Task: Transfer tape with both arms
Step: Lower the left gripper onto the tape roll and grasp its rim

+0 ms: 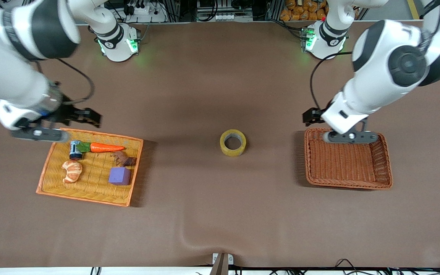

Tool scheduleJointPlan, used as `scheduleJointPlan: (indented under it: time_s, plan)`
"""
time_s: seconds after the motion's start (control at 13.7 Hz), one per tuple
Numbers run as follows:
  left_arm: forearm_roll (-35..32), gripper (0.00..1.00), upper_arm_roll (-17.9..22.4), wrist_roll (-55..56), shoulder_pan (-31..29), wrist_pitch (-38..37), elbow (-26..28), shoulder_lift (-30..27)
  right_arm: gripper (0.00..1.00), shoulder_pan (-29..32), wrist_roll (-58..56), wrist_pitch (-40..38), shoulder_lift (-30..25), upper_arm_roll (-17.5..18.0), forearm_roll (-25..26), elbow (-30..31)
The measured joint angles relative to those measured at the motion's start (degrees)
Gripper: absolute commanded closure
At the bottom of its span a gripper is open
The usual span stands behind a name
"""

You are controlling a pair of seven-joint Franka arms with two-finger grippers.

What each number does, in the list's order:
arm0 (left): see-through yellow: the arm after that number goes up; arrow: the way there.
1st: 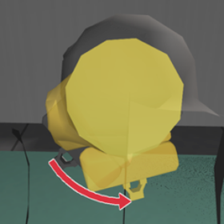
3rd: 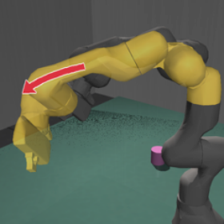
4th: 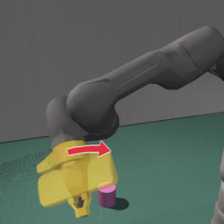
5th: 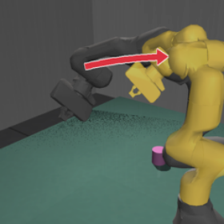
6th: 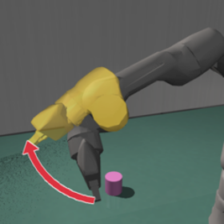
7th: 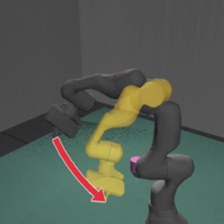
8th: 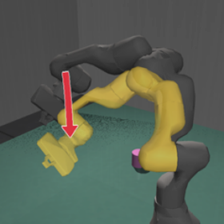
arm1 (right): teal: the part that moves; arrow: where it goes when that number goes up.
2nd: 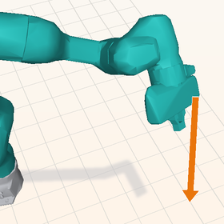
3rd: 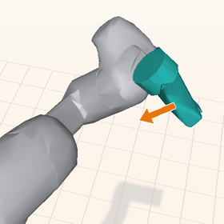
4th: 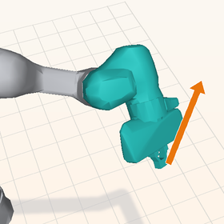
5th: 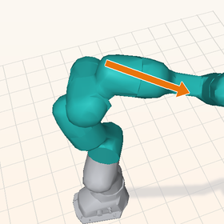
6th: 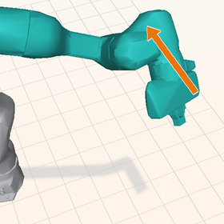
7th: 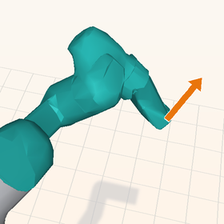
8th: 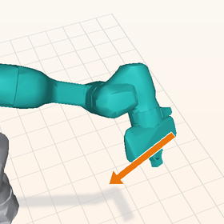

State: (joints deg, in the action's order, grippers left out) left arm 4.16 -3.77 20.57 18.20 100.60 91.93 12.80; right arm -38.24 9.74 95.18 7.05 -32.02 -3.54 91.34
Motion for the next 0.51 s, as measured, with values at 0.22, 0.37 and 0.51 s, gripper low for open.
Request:
scheduleJointPlan:
  time_s: [0.22,0.37,0.51]
  plan:
    - [0.0,0.0,-0.1,2.35,3.44,6.5,0.1,4.49,0.0,2.77,-3.63,-1.31,-3.26,-1.44,0.38,0.24]
    - [0.0,0.0,-0.12,4.0,5.64,11.67,0.14,8.0,0.0,5.41,-6.3,-2.05,-5.09,-1.53,0.44,0.54]
    - [0.0,0.0,-0.16,5.65,7.78,15.48,0.24,11.01,0.0,7.01,-8.2,-2.15,-5.72,-1.55,0.44,1.19]
